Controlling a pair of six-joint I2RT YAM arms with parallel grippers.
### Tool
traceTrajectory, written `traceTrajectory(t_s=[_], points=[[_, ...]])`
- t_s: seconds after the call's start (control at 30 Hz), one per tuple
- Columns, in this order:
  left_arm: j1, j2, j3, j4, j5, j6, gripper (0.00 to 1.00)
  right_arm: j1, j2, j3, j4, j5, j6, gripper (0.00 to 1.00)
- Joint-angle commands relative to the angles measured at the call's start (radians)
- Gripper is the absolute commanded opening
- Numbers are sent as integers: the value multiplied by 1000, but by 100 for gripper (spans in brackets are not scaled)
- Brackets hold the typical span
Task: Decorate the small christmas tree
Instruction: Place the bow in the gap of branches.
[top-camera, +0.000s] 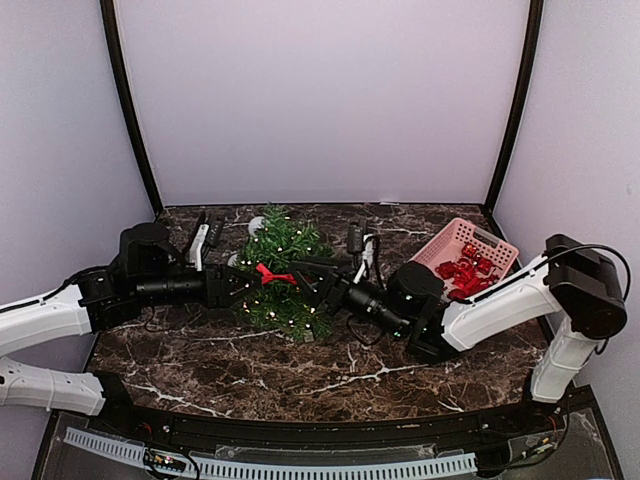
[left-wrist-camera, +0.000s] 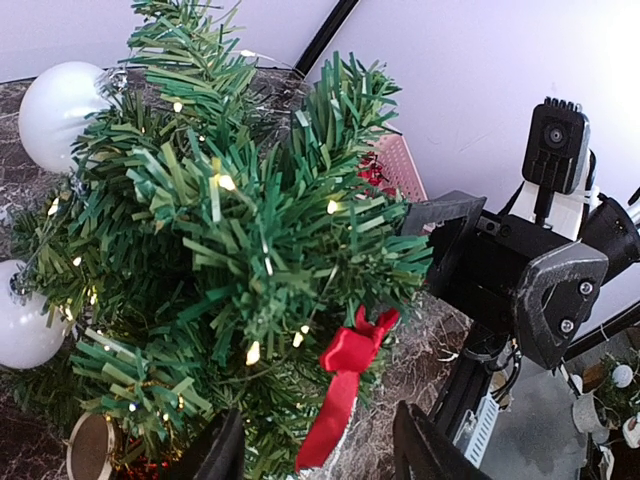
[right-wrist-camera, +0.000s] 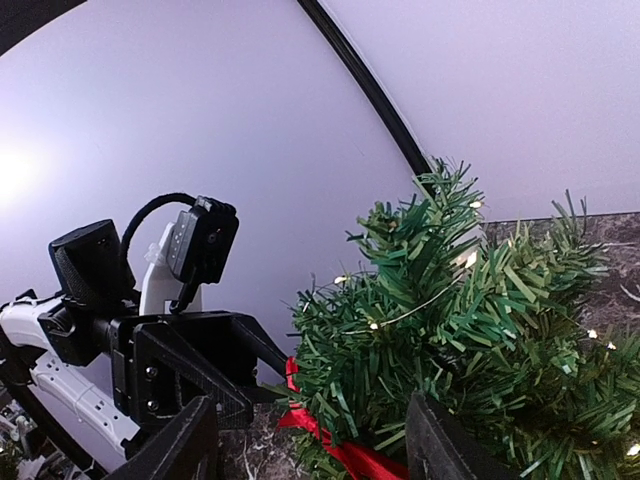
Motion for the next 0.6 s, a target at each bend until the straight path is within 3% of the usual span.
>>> traceTrajectory(t_s=[0.0,0.17,0.3,0.43,0.57], points=[[6,-48,-10,-55,-11,13,55,10,-64,-35,30,36,-13,67],[7,-98,19,-114,-34,22,64,10,-161,-76,-33,60,-43,69],[7,-119,132,-272,-80,48,71,11,-321,-111,-222,123,-91,70],[25,-90,286,-463,-138,97,76,6,-511,-71,-614,272,-153,76],[117,-10,396,-556,-87,146,77,-61,-629,44,-1080,403,-141,80]])
